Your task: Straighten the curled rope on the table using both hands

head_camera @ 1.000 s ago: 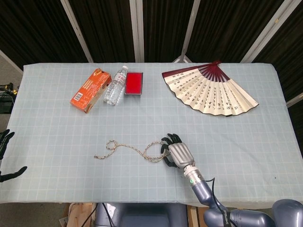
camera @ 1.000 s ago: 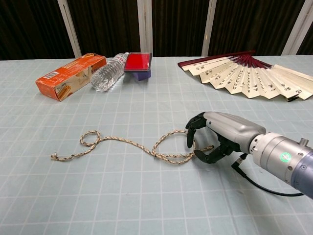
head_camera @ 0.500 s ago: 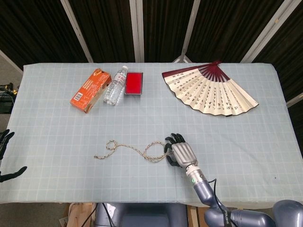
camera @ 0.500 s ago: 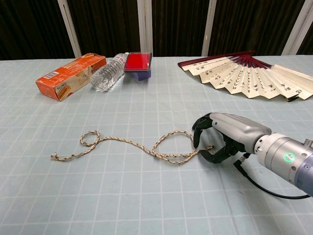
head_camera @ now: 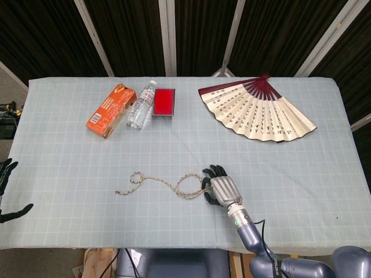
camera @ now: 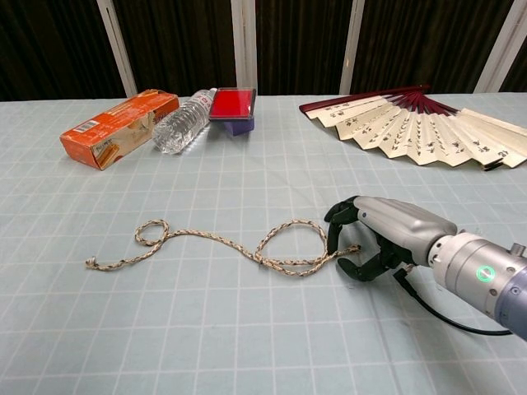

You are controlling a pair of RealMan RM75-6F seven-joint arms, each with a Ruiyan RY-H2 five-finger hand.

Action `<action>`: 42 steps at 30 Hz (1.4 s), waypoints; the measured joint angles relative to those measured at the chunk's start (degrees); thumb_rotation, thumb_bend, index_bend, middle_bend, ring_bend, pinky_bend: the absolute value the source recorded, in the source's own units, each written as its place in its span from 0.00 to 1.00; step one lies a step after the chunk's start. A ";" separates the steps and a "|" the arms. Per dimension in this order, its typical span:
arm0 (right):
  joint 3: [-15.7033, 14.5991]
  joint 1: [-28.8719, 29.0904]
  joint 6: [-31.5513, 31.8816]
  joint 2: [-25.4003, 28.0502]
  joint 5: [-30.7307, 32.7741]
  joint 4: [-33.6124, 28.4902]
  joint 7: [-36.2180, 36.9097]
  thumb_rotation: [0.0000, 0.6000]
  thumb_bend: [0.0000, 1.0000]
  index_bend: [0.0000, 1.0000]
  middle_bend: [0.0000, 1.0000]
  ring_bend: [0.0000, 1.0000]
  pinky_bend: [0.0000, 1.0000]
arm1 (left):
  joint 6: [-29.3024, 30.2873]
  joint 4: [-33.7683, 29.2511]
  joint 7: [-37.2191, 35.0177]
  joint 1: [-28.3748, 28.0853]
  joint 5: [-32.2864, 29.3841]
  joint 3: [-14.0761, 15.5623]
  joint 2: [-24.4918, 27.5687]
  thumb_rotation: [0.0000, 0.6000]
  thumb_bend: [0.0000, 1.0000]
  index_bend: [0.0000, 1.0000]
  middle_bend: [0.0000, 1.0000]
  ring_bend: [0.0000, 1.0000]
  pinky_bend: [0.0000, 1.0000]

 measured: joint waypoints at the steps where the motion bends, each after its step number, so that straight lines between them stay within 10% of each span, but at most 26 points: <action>1: -0.01 -0.04 0.01 -0.07 0.01 0.04 0.05 1.00 0.47 0.55 0.22 0.02 0.00 | 0.01 0.01 -0.02 0.00 0.00 -0.01 0.00 1.00 0.07 0.07 0.00 0.00 0.00; 33: 2.13 -1.92 3.77 8.08 -1.93 -8.28 1.42 1.00 0.51 0.63 0.23 0.02 0.00 | -0.12 -0.49 1.53 -0.10 -0.18 -0.02 -0.39 1.00 0.07 0.08 0.00 0.00 0.00; 42: 0.97 -4.11 5.24 12.80 -3.59 -11.09 3.83 1.00 0.51 0.63 0.23 0.02 0.00 | -2.72 -3.19 4.11 -1.61 -0.17 -0.05 0.19 1.00 0.13 0.24 0.04 0.00 0.00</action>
